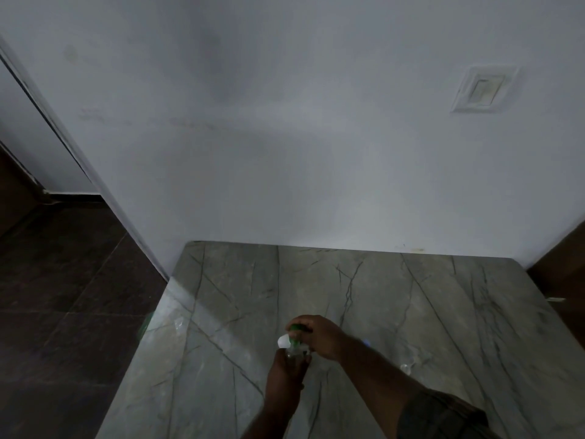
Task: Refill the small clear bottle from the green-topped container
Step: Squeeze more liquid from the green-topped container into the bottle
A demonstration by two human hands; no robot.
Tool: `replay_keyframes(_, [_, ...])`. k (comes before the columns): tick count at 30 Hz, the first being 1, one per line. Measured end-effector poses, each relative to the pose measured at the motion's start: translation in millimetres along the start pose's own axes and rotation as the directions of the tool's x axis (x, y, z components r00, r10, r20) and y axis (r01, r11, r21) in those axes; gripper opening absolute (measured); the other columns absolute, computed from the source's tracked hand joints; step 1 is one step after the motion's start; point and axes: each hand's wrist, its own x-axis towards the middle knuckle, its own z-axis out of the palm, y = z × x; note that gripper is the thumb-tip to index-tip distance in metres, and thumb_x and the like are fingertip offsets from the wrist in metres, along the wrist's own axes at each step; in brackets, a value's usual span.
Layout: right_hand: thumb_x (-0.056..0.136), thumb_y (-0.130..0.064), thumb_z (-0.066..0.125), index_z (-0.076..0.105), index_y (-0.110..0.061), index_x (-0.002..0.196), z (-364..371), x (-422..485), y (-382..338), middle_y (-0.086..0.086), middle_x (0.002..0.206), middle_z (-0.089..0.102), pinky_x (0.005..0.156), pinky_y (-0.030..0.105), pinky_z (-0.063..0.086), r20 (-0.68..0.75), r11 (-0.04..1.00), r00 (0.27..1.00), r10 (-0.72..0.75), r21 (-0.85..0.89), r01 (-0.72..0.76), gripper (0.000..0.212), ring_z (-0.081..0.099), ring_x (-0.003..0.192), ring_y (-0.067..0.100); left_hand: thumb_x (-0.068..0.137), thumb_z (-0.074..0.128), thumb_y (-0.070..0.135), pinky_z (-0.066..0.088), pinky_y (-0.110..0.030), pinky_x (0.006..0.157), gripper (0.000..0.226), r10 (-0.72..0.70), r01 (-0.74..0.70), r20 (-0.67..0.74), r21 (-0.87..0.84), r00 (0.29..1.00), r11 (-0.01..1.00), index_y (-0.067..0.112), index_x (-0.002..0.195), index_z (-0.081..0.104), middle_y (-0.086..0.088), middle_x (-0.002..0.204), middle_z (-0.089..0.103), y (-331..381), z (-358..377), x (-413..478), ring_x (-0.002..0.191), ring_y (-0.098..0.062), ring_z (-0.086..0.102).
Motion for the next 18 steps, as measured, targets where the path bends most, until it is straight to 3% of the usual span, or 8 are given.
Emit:
replay_keyframes(2, [0.092,-0.029,0.062,0.068,-0.016,0.116,-0.4,0.1,-0.1,0.001,0.113,0.069,0.061,0.001,0.038,0.015,1.000,1.000,0.001,0.004,-0.001,0.028,0.057,0.074,-0.008,0.088,0.067,0.034,0.048,-0.019,0.049,0.018,0.001,-0.001,-0.006,0.003,1.000,1.000,0.029,0.102,0.058,-0.002,0.084,0.070,-1.6,0.3,0.7,0.067,-0.015,0.067])
replay_keyframes(7, [0.092,-0.034,0.061,0.067,-0.019,0.117,-4.4,-0.5,-9.5,0.000,0.115,0.068,0.066,0.017,0.048,0.038,0.998,0.999,0.032,0.044,-0.033,0.029,0.064,0.095,0.013,0.089,0.065,0.032,0.053,-0.024,0.052,0.019,-0.001,0.001,0.004,-0.004,1.000,1.000,0.035,0.105,0.055,-0.002,0.089,0.072,1.7,-1.5,3.4,0.072,-0.018,0.069])
replay_keyframes(10, [0.094,-0.032,0.060,0.067,-0.018,0.117,-4.9,0.0,-10.6,0.000,0.115,0.068,0.065,0.010,0.044,0.030,0.999,0.999,0.018,0.045,-0.019,0.028,0.061,0.092,0.007,0.090,0.064,0.030,0.052,-0.023,0.052,0.019,0.024,-0.024,0.011,0.002,1.000,1.000,0.036,0.105,0.053,-0.003,0.089,0.072,4.8,-3.1,3.4,0.071,-0.016,0.067])
replay_keyframes(14, [0.095,-0.029,0.059,0.067,-0.017,0.116,-2.5,-1.0,-5.4,0.000,0.115,0.069,0.064,0.002,0.040,0.007,0.999,1.000,0.010,0.038,-0.010,0.026,0.059,0.089,0.001,0.091,0.063,0.033,0.048,-0.017,0.049,0.021,0.006,-0.006,0.022,0.003,1.000,1.000,0.024,0.108,0.057,-0.002,0.088,0.071,4.0,-1.1,2.7,0.067,-0.013,0.065])
replay_keyframes(18, [0.094,-0.028,0.059,0.067,-0.017,0.117,0.2,0.3,-1.7,-0.001,0.115,0.069,0.062,-0.002,0.038,-0.001,1.000,1.000,0.007,0.019,-0.007,0.026,0.057,0.084,-0.004,0.090,0.060,0.038,0.048,-0.023,0.052,0.027,-0.011,0.012,0.026,-0.038,1.000,0.999,0.019,0.109,0.058,-0.009,0.092,0.071,2.5,1.1,2.7,0.069,-0.017,0.063])
